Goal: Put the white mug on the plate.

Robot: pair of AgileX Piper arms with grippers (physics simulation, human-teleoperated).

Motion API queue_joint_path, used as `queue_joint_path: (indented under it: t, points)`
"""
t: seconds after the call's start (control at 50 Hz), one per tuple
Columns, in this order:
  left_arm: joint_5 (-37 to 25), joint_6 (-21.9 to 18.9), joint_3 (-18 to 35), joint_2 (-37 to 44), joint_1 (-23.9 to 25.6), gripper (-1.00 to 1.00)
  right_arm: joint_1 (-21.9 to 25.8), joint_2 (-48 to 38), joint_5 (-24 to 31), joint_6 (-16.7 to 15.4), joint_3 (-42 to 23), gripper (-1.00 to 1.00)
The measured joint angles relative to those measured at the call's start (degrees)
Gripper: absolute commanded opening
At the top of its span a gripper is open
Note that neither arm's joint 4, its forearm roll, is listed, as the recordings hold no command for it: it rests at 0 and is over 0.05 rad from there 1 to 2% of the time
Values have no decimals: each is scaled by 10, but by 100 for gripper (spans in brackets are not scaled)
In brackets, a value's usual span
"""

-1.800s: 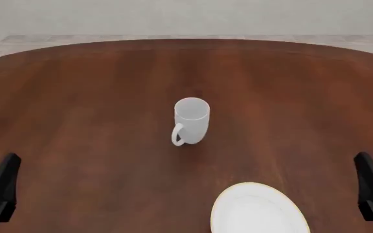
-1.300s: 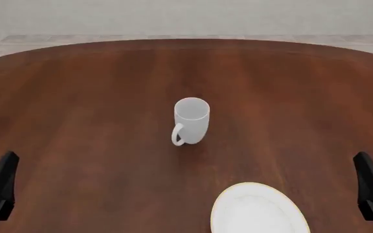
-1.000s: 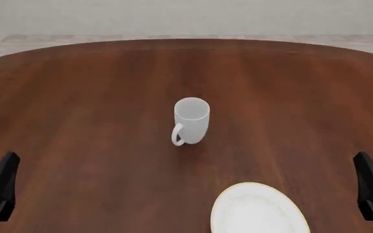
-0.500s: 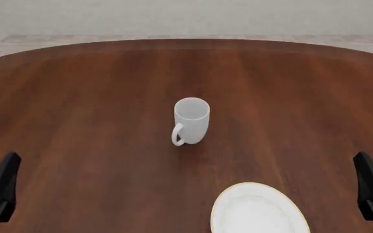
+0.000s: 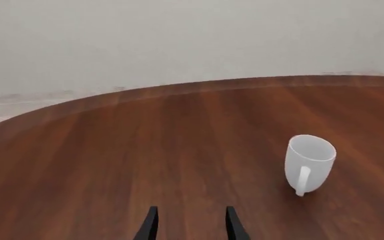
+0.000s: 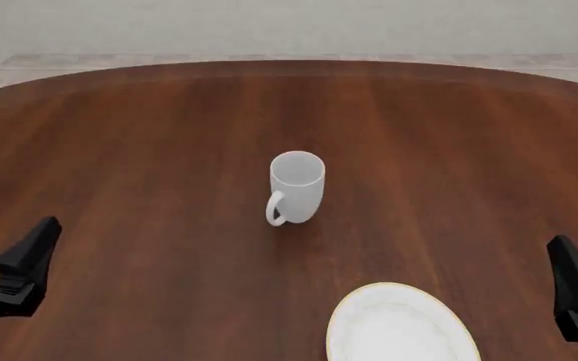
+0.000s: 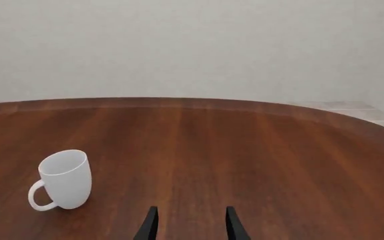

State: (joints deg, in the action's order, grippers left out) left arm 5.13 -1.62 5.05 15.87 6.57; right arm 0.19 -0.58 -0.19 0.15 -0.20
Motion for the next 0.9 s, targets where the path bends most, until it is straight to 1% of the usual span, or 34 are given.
queue_joint_path:
  t: [0.14, 0.32, 0.72, 0.9]
  points:
    - [5, 3, 16, 40, 21, 100, 1, 0, 0, 0, 0, 100]
    - [-6, 2, 47, 83, 48, 100, 1, -1, -1, 0, 1, 100]
    - [-3, -16, 90, 190, 94, 100, 3, -6, -4, -1, 1, 100]
    - [-3, -25, 102, 218, 110, 100, 3, -5, -4, -1, 1, 100]
